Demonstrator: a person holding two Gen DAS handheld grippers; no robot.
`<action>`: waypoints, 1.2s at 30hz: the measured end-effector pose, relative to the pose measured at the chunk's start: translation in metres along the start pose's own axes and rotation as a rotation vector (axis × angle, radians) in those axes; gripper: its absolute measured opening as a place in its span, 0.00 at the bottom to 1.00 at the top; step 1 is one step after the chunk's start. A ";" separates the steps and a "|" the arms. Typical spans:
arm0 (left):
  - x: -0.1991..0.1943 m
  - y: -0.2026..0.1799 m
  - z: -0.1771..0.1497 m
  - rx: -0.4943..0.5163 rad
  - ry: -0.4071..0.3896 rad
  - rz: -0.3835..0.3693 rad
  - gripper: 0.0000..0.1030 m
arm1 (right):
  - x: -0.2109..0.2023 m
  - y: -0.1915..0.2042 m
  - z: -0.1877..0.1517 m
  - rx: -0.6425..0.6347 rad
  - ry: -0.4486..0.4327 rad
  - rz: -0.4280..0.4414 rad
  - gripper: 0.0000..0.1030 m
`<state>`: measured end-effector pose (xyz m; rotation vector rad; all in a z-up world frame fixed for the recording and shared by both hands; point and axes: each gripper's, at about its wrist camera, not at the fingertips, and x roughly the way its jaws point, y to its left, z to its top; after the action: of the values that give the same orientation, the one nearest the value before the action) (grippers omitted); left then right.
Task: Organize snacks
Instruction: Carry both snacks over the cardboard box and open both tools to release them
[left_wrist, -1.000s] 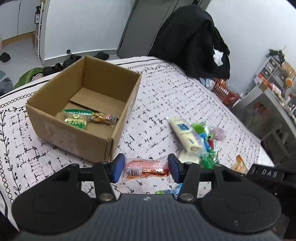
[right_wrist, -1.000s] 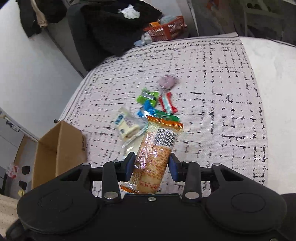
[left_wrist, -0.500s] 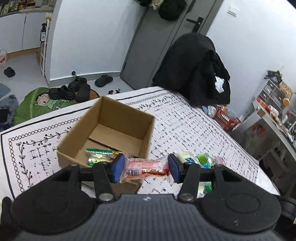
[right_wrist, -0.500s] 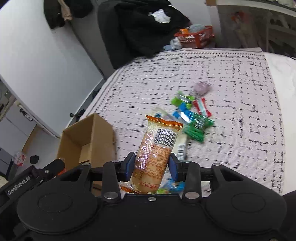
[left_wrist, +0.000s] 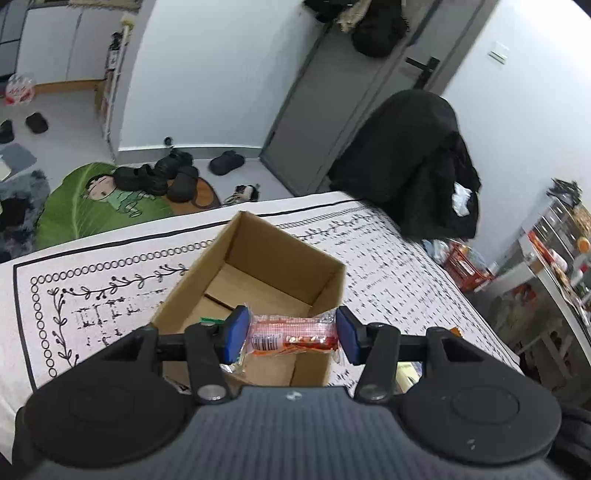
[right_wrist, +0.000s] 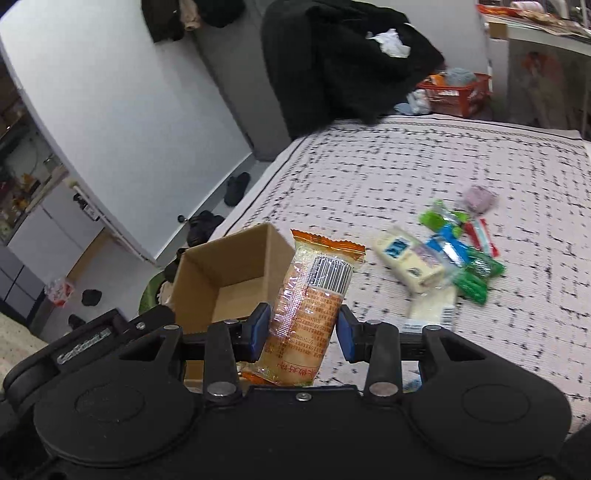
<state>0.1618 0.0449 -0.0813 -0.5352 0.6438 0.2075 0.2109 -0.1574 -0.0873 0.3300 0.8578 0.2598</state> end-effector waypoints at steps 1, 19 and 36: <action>0.003 0.002 0.003 -0.010 0.002 0.005 0.50 | 0.002 0.004 0.000 -0.009 0.000 0.001 0.37; 0.045 0.056 0.007 -0.204 0.077 0.079 0.52 | 0.060 0.045 -0.007 -0.073 0.092 0.034 0.37; 0.036 0.070 0.009 -0.281 0.051 0.087 0.65 | 0.080 0.045 -0.008 -0.049 0.130 0.037 0.43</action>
<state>0.1704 0.1096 -0.1263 -0.7845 0.6922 0.3705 0.2506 -0.0869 -0.1301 0.2858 0.9729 0.3386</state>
